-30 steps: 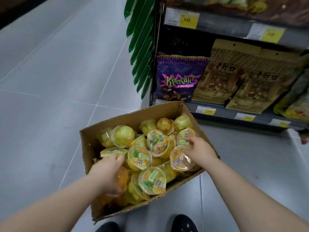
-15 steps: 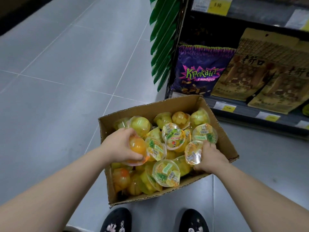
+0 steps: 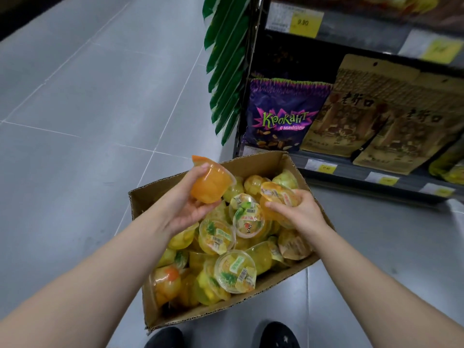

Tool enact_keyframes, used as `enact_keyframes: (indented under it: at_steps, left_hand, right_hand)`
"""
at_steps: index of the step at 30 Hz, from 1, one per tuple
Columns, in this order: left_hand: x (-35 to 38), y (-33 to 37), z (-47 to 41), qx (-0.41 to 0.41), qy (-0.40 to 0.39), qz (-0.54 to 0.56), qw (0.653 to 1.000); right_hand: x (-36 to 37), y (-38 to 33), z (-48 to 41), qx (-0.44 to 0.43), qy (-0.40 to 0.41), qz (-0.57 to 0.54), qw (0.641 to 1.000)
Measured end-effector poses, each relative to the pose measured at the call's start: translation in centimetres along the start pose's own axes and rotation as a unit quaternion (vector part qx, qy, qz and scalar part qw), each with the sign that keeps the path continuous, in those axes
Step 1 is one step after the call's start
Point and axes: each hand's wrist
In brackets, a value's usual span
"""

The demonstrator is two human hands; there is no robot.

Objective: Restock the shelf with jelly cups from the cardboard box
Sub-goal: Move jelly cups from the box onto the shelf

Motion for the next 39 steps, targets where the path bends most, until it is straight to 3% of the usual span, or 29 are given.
enact_keyframes:
  at_steps: [4,11,14,23,28,32,39]
  left_hand:
    - [3.6,2.3,1.3,0.021,-0.028,0.039,0.999]
    - [15.4,13.4,12.4,0.055,-0.008,-0.080,0.995]
    - [21.5,20.0,19.0,0.104,-0.051,-0.157,0.981]
    - [40.9,36.0,39.3,0.276,-0.124,-0.330,0.894]
    - [50.3,40.4,46.9,0.435,-0.081,-0.399,0.803]
    - [56.7,41.6,51.5,0.504,-0.069,-0.386,0.770]
    - [64.6,41.2,56.9,0.596,-0.119,-0.334,0.720]
  right_hand:
    - [-0.5,-4.3,0.1,0.014,0.020,-0.144,0.989]
    - [-7.6,-20.4,7.7,-0.060,-0.018,-0.195,0.979]
    - [-12.3,-29.0,12.2,-0.097,0.001,-0.203,0.974]
    - [-29.6,-51.5,26.4,-0.235,0.093,-0.180,0.951]
    - [-38.2,-59.6,31.2,-0.303,0.159,-0.155,0.927]
    - [-45.0,-64.1,34.5,-0.366,0.203,-0.135,0.898]
    - [-53.8,-68.1,37.1,-0.421,0.244,-0.134,0.863]
Point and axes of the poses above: each hand's wrist, its own z-axis away from the middle knuckle, its own x-axis out of the palm, y = z × x, and after that the axes turned 5 degrees about -z, right-handed
